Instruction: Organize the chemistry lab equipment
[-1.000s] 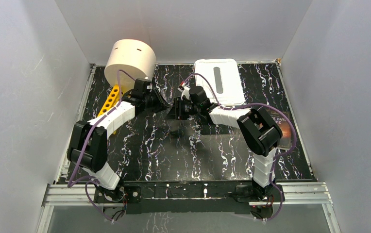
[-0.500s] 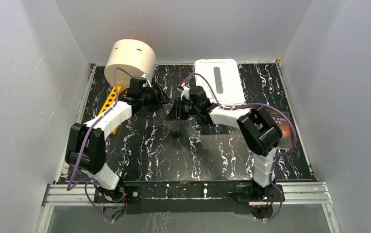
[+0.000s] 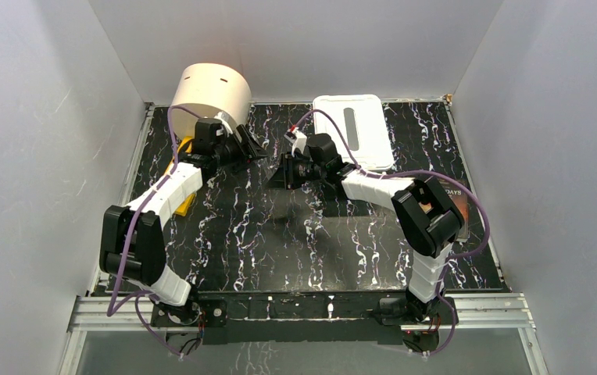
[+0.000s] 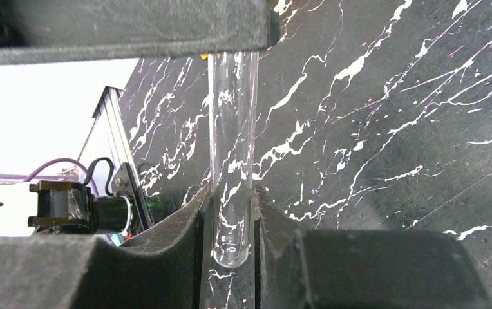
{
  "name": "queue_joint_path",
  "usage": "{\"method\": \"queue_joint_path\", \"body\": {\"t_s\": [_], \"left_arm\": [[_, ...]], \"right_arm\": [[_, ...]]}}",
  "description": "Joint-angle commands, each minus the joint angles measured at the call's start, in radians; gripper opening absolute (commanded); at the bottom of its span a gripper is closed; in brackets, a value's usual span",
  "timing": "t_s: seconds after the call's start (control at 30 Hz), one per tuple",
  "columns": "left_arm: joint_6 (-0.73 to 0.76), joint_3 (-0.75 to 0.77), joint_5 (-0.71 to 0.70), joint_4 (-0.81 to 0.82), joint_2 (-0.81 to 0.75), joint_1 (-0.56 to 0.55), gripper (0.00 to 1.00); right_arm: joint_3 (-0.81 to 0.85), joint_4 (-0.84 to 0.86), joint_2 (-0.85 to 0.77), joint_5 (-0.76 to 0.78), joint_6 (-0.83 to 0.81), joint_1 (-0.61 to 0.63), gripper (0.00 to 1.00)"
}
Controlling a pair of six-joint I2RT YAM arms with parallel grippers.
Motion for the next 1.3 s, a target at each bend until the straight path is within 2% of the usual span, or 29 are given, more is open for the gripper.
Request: {"method": "queue_joint_path", "body": {"t_s": [0.0, 0.13, 0.43, 0.87, 1.1, 1.27], "left_arm": [[-0.020, 0.038, 0.070, 0.054, -0.051, 0.010, 0.61], [0.016, 0.048, 0.068, 0.046, -0.060, 0.010, 0.58], [0.065, 0.073, 0.076, 0.009, -0.059, 0.038, 0.43], [0.087, 0.125, 0.137, -0.051, -0.020, 0.053, 0.42], [0.103, 0.143, 0.158, -0.075, 0.000, 0.058, 0.45], [0.114, 0.148, 0.163, -0.084, 0.013, 0.061, 0.41]], "right_arm": [[-0.008, 0.028, -0.051, -0.019, -0.065, -0.001, 0.28], [-0.004, 0.007, -0.052, -0.018, -0.098, -0.002, 0.27], [-0.004, -0.015, -0.060, -0.027, -0.160, -0.001, 0.27], [-0.014, -0.019, -0.069, -0.026, -0.194, -0.001, 0.27], [-0.011, -0.027, -0.067, -0.027, -0.204, -0.001, 0.27], [-0.012, -0.024, -0.065, -0.031, -0.211, -0.001, 0.27]]}}
